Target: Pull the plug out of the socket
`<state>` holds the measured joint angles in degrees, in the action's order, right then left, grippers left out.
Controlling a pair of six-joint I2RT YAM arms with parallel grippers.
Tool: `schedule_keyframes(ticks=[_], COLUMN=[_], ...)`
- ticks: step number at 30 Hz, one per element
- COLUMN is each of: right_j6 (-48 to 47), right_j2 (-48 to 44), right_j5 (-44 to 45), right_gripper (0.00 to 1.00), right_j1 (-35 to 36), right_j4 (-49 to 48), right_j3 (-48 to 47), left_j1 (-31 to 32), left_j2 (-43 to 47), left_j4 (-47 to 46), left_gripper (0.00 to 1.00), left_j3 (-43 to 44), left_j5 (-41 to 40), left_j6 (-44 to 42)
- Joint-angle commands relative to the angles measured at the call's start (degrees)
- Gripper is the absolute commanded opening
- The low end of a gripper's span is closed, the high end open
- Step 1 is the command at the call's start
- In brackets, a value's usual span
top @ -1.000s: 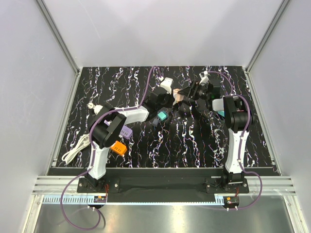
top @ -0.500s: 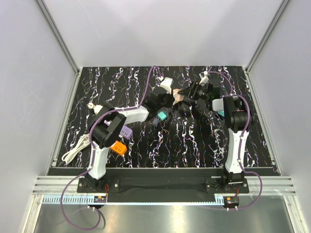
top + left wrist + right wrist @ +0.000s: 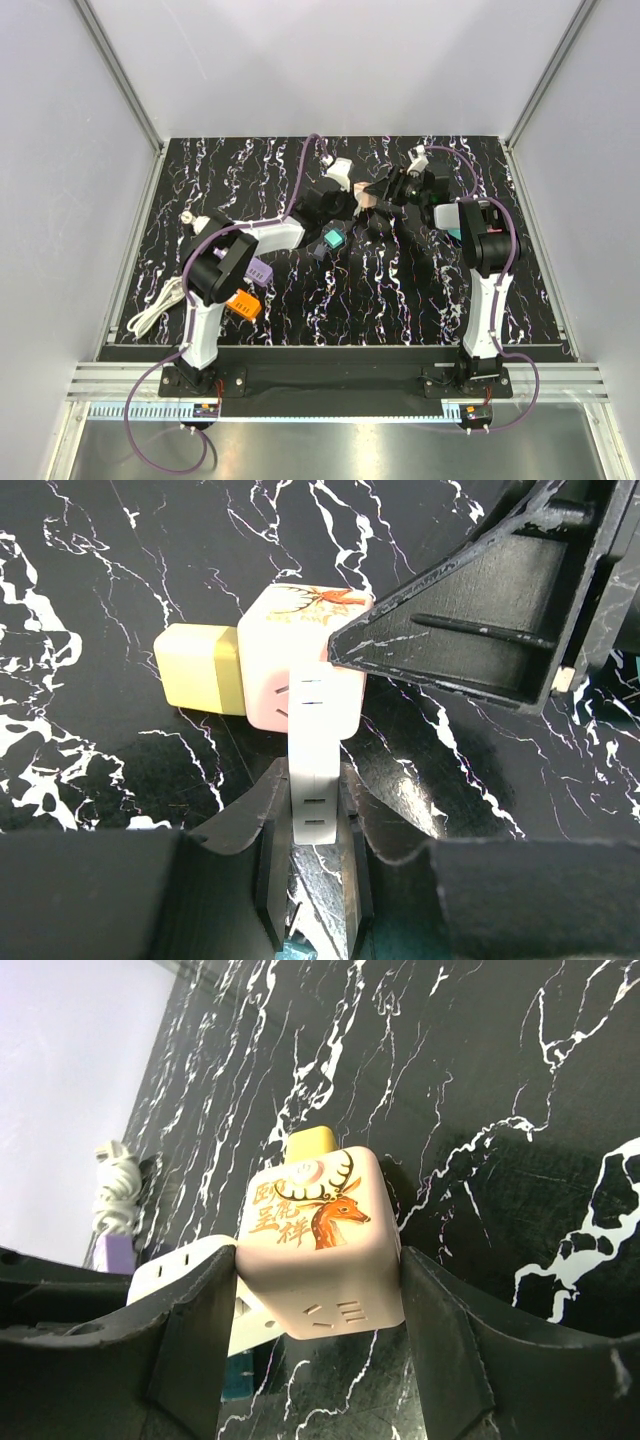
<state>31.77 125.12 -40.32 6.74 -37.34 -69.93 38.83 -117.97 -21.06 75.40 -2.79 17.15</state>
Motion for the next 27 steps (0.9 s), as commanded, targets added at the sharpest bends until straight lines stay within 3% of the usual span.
schedule_keyframes(ticks=[1,9,16,27], right_j6=[-3.4,-5.9,-6.8,-10.7], right_j2=[-3.4,-4.3,-4.3,-5.1], right_j5=[7.7,11.9,13.0,13.0], right_gripper=[0.00,0.00,0.00,0.00], right_j1=[1.2,1.6,1.4,1.3], right_j4=[3.8,9.6,12.3,15.5], right_j3=[0.5,-0.8,-2.0,-2.6], left_j1=[0.6,1.1,1.2,-0.2], left_j2=[4.6,7.3,9.3,9.4], left_j4=[-2.3,-2.6,-8.5,-8.1], left_gripper=[0.00,0.00,0.00,0.00], left_j3=[1.5,0.8,-4.1,-3.5], left_j5=[2.3,2.4,2.6,4.5], left_j6=[1.4,1.3,-0.2,1.6])
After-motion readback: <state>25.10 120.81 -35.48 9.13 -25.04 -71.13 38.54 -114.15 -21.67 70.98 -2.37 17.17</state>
